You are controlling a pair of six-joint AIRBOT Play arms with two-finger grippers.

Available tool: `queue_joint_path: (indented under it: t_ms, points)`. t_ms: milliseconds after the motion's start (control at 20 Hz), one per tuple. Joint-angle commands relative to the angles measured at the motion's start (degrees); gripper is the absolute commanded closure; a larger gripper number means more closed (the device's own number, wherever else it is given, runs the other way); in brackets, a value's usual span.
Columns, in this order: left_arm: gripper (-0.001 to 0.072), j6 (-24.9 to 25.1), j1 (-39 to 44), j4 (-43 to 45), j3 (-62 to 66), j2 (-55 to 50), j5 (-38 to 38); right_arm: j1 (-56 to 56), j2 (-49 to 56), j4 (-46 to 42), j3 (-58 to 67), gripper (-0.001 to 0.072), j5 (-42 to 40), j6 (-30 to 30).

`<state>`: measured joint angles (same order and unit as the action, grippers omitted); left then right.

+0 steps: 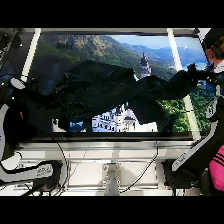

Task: Fold the clothes and pants, and hang the long-sleeved shirts on hangers.

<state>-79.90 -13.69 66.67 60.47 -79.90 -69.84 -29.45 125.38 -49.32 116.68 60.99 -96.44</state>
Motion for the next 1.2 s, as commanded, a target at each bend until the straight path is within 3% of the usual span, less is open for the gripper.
queue_joint_path:
  t_ms: [0,200,250,300,350,450,650,750,850,900,950,1150]
  points:
    - [0.0485,5.3,-1.8,2.3,-2.5,1.8,-3.4,0.2,-1.9,1.1,1.9,0.0692,2.4,0.3]
    - [0.0495,22.2,-4.6,-17.4,-6.7,1.6,-6.9,0.2,-3.7,1.6,1.9,0.0692,5.7,1.3]
    - [0.0405,23.8,-3.8,-16.8,-7.2,1.2,-7.2,0.2,-3.8,1.9,1.9,0.0692,6.6,1.3]
    - [0.0289,23.8,-2.8,-13.3,-7.4,0.6,-7.2,0.2,-3.8,2.5,1.9,0.0692,7.2,1.3]
    - [0.0263,23.6,-1.7,-9.2,-7.4,0.0,-7.4,0.2,-3.9,3.5,1.9,0.0692,7.7,1.3]
    - [0.0243,23.1,0.0,-5.8,-7.5,-1.3,-7.8,0.2,-4.1,5.1,1.9,0.0692,8.0,1.3]
    - [0.0244,23.1,1.2,-7.6,-7.5,-3.7,-7.8,0.2,-4.2,7.1,1.9,0.0691,8.2,1.3]
    - [0.0275,23.2,2.5,-11.1,-7.5,-5.5,-7.7,0.2,-4.2,8.7,1.9,0.0691,8.2,1.3]
    - [0.0545,24.7,4.2,-16.5,-7.5,-7.1,-7.4,0.2,-4.2,10.7,1.9,0.0691,8.0,1.3]
    - [0.0645,26.5,5.0,-19.6,-7.5,-7.5,-7.3,0.2,-4.2,11.7,1.9,0.0691,8.0,1.3]
    - [0.0687,28.2,5.5,-22.6,-7.5,-7.4,-7.3,0.2,-4.3,12.5,1.9,0.0691,7.8,1.3]
    - [0.0689,29.1,4.9,-27.3,-2.1,-5.7,-3.6,0.2,-5.4,18.4,1.9,0.0692,2.6,0.3]
